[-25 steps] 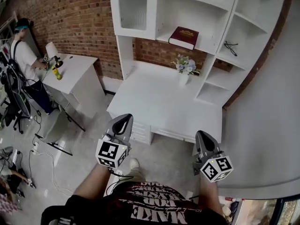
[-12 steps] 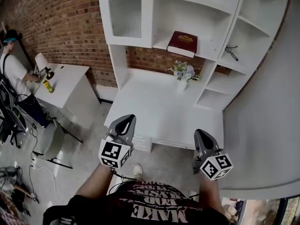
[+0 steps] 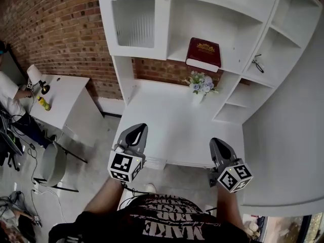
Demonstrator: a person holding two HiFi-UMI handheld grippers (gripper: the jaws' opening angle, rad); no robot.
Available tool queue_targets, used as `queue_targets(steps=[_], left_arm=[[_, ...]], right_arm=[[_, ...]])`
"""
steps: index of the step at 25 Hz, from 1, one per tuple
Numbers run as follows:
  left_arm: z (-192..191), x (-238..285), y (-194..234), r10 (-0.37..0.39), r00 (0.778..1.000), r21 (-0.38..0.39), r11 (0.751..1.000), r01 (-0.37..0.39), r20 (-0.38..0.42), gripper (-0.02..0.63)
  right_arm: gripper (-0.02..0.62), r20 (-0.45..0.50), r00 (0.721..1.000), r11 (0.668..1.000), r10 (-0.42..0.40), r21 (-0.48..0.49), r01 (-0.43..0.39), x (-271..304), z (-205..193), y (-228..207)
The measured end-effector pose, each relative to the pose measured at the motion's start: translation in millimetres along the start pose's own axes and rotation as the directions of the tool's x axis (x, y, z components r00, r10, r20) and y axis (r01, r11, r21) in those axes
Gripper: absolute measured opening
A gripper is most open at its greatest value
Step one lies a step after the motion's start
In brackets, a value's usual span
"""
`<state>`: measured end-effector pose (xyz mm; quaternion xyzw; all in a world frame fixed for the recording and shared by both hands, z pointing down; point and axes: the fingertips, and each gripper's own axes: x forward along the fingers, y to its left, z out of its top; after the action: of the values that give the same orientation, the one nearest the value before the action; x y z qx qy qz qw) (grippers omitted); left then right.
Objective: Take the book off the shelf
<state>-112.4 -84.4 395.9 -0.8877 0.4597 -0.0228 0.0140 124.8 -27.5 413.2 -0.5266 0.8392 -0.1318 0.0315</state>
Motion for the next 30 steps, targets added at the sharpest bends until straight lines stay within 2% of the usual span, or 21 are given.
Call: queue_targets(steps=[8, 13, 21, 30], left_arm=[[-6.6, 28.7, 58.2, -0.020, 1.000, -0.028, 0.999, 0.020, 0.018, 0.000], [-19.6, 45.1, 68.1, -0.052, 0.999, -0.058, 0.997, 0.052, 0.007, 0.000], [-18.3, 80.4, 63.3, -0.090, 0.996, -0.058, 0.994, 0.090, 0.009, 0.000], [-10.8, 129.9, 67.5, -0.054, 0.998, -0.026, 0.998, 0.053, -0.013, 0.000]], right_arm=[[0.024, 0.009, 1.000, 0.999, -0.028, -0.038, 0.028, 59.3, 20.3, 4.7], [0.025, 0.016, 0.999, 0.998, -0.037, -0.043, 0.038, 77.2, 40.4, 4.3], [0.023, 0.065, 0.997, 0.998, -0.033, 0.046, 0.030, 101.2, 73.9, -26.2], [0.024, 0.094, 0.995, 0.968, 0.033, 0.244, -0.055, 143.6, 85.2, -86.2]])
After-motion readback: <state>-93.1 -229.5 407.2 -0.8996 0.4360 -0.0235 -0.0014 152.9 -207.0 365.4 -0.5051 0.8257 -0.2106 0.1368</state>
